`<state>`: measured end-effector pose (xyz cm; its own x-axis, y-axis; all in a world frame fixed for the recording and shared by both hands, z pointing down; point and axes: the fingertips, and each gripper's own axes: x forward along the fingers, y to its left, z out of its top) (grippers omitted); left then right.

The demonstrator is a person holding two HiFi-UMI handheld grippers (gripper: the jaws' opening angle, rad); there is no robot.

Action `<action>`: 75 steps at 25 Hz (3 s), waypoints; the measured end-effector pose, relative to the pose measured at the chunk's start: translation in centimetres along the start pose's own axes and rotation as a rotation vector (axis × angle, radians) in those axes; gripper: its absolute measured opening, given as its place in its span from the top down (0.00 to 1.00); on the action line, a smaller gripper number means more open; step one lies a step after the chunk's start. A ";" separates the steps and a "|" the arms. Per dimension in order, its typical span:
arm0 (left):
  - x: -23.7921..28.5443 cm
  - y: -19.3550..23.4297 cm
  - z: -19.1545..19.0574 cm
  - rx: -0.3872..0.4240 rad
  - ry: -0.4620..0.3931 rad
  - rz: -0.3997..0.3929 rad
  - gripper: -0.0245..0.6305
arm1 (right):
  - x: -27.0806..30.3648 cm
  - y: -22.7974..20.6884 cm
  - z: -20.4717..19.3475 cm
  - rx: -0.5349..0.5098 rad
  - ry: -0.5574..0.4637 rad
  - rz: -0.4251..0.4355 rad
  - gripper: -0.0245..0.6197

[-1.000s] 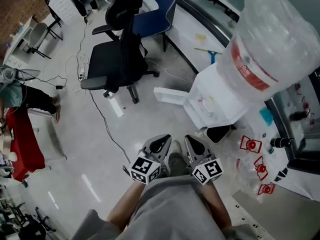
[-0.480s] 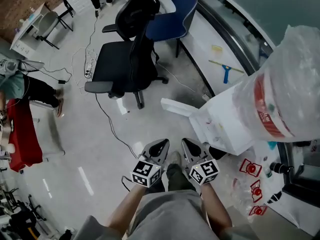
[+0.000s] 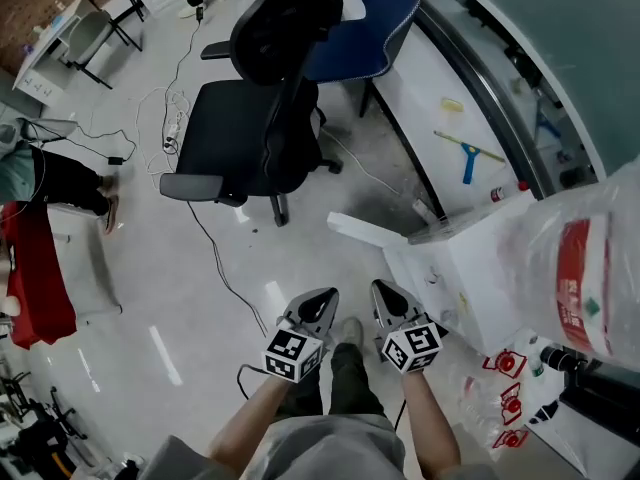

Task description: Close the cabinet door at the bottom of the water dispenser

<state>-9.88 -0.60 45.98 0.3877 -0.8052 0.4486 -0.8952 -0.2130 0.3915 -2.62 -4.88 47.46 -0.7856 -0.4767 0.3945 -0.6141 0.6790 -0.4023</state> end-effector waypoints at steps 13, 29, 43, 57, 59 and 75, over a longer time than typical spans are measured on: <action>5.7 6.8 -3.4 -0.020 0.036 -0.011 0.95 | 8.8 -3.5 -4.9 -0.099 0.135 0.010 0.94; 11.8 13.2 -11.6 -0.053 0.047 0.020 0.95 | 19.0 -12.1 -14.0 -0.116 0.294 -0.036 0.79; 13.6 15.4 -16.7 -0.102 0.057 0.066 0.95 | 26.5 -24.2 -21.2 -0.005 0.500 -0.364 0.69; 13.8 16.4 -18.1 -0.062 0.057 0.072 0.95 | 26.5 -25.1 -23.6 0.012 0.540 -0.341 0.70; 14.0 16.5 -18.6 -0.033 0.068 0.063 0.95 | 26.2 -24.5 -24.0 -0.020 0.542 -0.316 0.70; 16.0 18.1 -26.9 0.278 0.302 -0.139 0.95 | 22.1 -19.8 -28.3 -0.279 0.658 -0.067 0.70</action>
<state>-13.92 -2.47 81.84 0.5190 -0.5686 0.6382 -0.8387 -0.4827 0.2521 -5.66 -13.03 87.47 -0.4845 -0.1468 0.8624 -0.5482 0.8192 -0.1686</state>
